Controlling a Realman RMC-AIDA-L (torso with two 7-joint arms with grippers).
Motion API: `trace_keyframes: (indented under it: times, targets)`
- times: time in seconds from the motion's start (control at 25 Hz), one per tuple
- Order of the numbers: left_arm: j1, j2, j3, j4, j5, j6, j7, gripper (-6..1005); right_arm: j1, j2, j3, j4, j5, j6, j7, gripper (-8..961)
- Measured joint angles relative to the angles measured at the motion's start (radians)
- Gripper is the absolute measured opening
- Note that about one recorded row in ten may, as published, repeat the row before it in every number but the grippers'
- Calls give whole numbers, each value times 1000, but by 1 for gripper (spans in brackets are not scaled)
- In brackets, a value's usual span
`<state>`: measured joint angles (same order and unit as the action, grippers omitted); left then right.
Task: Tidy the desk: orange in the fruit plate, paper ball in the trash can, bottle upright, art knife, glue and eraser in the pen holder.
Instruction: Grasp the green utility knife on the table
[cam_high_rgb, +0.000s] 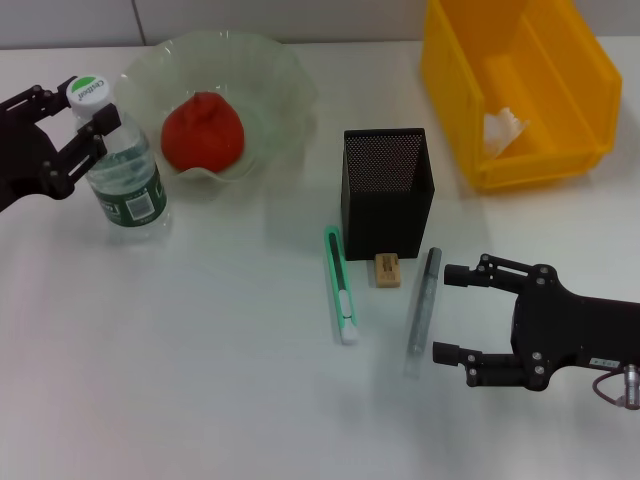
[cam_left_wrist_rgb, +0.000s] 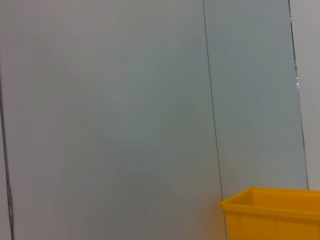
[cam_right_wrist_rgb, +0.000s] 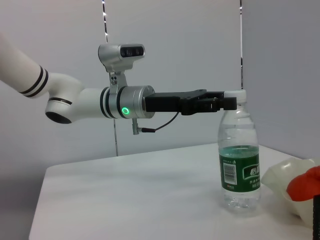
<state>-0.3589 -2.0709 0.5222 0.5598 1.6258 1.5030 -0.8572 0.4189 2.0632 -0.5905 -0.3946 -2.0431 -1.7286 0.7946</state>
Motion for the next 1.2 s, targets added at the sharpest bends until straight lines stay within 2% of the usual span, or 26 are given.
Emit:
trace_keyframes:
  times: [1.2]
  targets:
    - [-8, 1, 0, -28, -1, -31, 2, 559, 6, 1, -1, 5, 1, 14, 0, 831]
